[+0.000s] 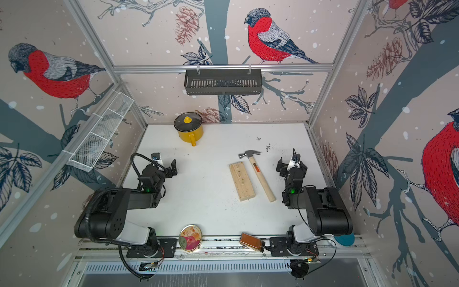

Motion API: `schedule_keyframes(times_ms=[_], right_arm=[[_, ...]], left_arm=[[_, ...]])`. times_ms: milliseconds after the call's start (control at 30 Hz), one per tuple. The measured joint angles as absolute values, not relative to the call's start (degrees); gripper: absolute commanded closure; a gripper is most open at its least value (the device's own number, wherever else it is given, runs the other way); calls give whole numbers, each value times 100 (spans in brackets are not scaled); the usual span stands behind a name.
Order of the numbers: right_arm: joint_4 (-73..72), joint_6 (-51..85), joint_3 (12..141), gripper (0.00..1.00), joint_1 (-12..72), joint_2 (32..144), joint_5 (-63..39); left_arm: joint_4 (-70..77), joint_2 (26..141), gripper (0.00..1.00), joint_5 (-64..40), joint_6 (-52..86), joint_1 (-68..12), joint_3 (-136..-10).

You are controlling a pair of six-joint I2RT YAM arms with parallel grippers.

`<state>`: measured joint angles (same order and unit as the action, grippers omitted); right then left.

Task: Use a claw hammer to pull out a nail
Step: Pick up the hammer at the center of the board.

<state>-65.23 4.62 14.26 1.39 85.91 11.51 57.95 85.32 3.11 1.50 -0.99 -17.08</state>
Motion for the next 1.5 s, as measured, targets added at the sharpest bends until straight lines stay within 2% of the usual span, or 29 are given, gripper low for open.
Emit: schedule_keyframes(times_ms=[967,1133,1333,1500], right_arm=[[-6523,458,1415,0,178,8589,1157],[-6270,408,1503,0,495,8243,1520],[-4584,368,3131,0,1127,7983,2768],[-1868,1610,5529,0,1179,8868,3940]], left_arm=[[5795,8525,1,259,154,-60,-1717],[5612,8239,1,322,86,-187,-1780],[5391,7349,1,987,-25,-615,-1723],[5140,6335,1,1461,99,-930,-1566]])
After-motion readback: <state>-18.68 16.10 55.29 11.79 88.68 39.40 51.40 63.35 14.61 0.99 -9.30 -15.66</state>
